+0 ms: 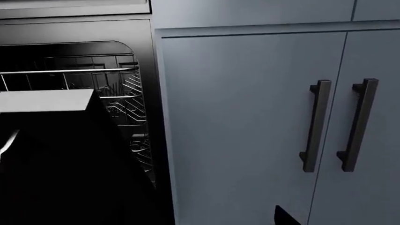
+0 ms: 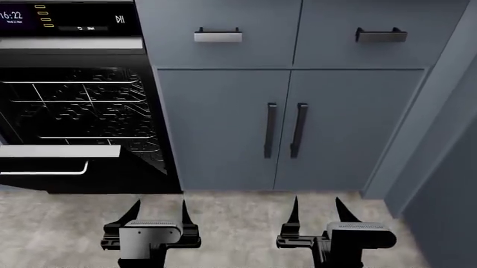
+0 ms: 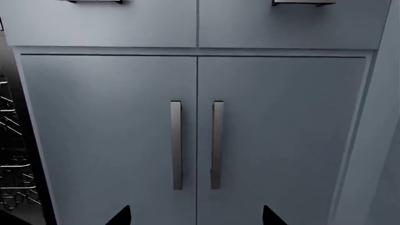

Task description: Close the dishwasher door

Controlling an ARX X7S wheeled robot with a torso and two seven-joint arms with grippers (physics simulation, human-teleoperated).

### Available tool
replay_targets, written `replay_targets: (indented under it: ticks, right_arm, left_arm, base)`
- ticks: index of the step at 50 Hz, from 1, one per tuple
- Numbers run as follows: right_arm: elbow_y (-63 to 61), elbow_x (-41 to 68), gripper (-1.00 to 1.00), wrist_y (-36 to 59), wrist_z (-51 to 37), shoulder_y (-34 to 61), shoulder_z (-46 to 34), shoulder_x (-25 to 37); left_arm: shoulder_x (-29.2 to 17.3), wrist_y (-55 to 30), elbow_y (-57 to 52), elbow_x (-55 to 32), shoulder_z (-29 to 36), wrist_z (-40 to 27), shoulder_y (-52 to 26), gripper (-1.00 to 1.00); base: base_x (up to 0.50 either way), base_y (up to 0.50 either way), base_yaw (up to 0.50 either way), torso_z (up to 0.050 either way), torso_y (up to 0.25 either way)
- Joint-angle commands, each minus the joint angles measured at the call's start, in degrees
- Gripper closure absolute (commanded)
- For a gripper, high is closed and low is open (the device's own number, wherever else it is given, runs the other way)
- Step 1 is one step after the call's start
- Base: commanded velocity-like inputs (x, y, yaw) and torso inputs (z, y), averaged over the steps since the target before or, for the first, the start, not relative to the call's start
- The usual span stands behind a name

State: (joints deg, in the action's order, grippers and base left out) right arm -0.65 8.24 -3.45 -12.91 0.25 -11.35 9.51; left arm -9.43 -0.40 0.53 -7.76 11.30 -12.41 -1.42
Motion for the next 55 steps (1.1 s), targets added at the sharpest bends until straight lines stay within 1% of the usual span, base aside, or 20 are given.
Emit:
replay_targets:
  ticks: [1,55]
  right_arm:
    - [-0.2,0.2,-1.0,-0.4,-0.4,-0.1,-0.4,0.4]
    - [-0.1,1.2,-1.0,-0.9,-2.0,0.2,-2.1,1.7]
  left_arm:
    - [-0.3,0.1,-0.2,-0.5,0.3,-0.3,0.1,-1.0]
    - [-1.6,0.9,0.0,-2.0,1.9,-1.6,-0.2,-1.0]
  base:
    - [0.0,0.0,0.0,-0.05,0.0]
    - [0.0,0.0,0.0,-0.05,0.0]
